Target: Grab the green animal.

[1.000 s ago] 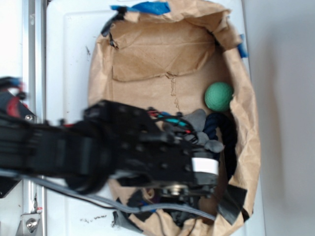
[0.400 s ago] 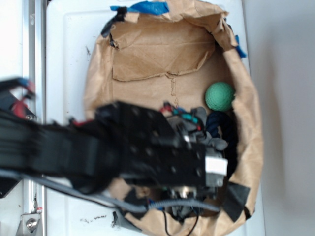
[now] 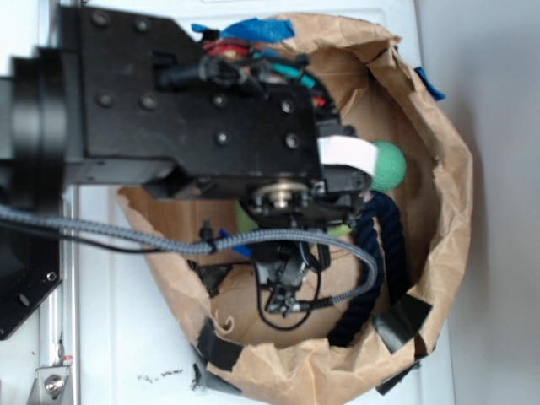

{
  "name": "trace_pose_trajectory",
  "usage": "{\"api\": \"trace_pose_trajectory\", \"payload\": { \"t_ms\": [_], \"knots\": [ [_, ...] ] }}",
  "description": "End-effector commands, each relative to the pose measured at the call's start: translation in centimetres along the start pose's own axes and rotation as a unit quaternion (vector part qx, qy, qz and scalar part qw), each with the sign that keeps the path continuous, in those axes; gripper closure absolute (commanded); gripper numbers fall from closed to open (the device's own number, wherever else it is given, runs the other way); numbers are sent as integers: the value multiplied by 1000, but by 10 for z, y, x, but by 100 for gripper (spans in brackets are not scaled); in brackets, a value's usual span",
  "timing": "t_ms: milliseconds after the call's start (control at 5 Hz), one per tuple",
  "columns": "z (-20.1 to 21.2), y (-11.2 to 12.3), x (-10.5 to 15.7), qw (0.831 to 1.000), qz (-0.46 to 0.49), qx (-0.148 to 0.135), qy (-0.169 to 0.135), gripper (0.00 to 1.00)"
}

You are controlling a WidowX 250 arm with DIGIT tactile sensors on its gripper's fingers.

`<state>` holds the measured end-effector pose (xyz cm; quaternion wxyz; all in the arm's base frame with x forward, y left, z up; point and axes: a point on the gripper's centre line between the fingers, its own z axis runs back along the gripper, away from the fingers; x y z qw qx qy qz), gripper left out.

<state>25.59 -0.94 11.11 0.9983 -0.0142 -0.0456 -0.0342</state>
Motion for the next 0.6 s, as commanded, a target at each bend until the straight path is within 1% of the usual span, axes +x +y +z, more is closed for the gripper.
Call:
{"api": "trace_pose_trajectory", "payload": {
  "t_ms": [0,400],
  "knots": [
    [65,16,-1,999,9,30,-41,100],
    [69,15,0,997,26,54,-48,100]
  ]
}}
